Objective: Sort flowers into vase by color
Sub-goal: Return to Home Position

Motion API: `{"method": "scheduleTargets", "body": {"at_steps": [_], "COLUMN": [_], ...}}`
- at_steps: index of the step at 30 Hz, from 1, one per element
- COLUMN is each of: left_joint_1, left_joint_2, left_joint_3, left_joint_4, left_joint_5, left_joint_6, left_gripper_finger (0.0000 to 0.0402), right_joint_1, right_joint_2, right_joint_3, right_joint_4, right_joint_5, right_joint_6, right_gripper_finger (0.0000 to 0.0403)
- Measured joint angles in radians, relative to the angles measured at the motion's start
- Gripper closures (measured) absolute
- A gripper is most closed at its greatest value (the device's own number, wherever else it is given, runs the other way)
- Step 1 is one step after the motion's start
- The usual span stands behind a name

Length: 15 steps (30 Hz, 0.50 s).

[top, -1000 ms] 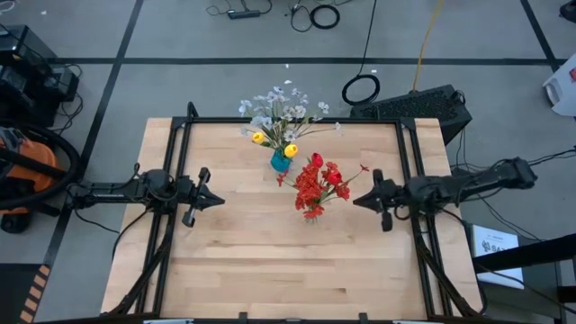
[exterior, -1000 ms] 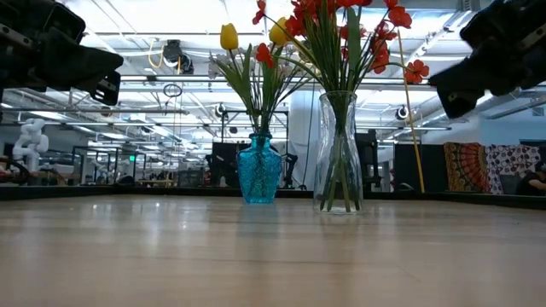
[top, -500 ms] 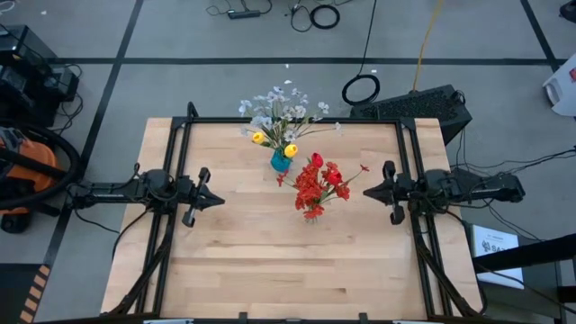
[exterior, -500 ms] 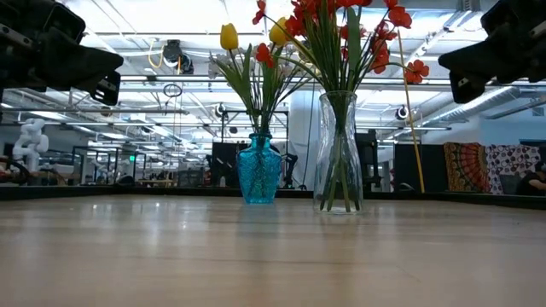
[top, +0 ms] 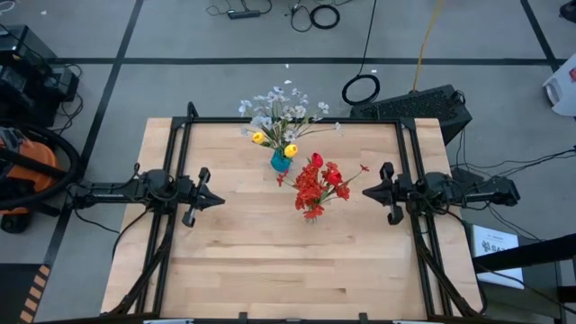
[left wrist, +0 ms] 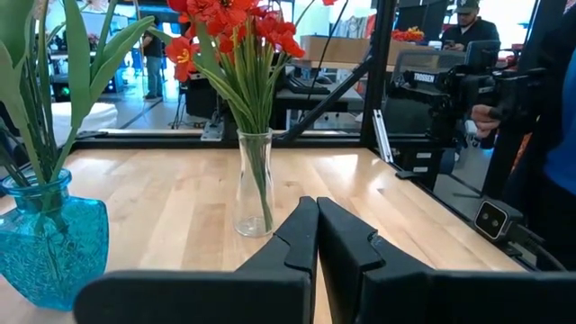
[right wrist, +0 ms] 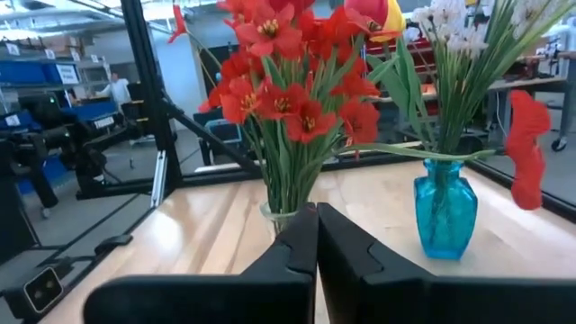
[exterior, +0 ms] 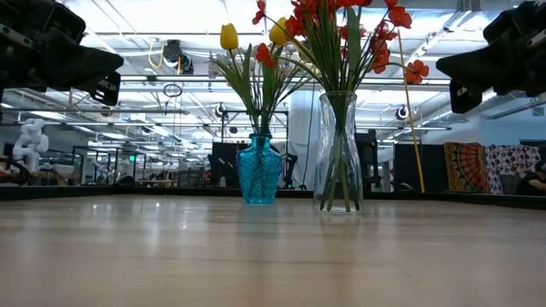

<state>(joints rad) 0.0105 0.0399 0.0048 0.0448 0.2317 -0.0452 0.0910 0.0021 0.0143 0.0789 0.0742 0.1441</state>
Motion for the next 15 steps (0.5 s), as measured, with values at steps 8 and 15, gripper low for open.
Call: {"method": "scheduleTargets", "body": {"at_steps": [8, 15], "left_joint_1": [0.0, 0.0], "left_joint_2": [0.0, 0.0], "left_joint_3": [0.0, 0.0], "left_joint_4": [0.0, 0.0], "left_joint_5": [0.0, 0.0], "left_joint_6": [0.0, 0.0], "left_gripper_finger": [0.0388, 0.0388], "right_joint_1": [0.0, 0.0], "right_joint_2": [0.001, 0.005], "right_joint_3": [0.0, 0.0], "right_joint_4": [-0.046, -0.047], "right_joint_5": [-0.001, 0.001], "right_joint_6": [-0.037, -0.025], "right_gripper_finger": [0.0403, 0.0403]}}
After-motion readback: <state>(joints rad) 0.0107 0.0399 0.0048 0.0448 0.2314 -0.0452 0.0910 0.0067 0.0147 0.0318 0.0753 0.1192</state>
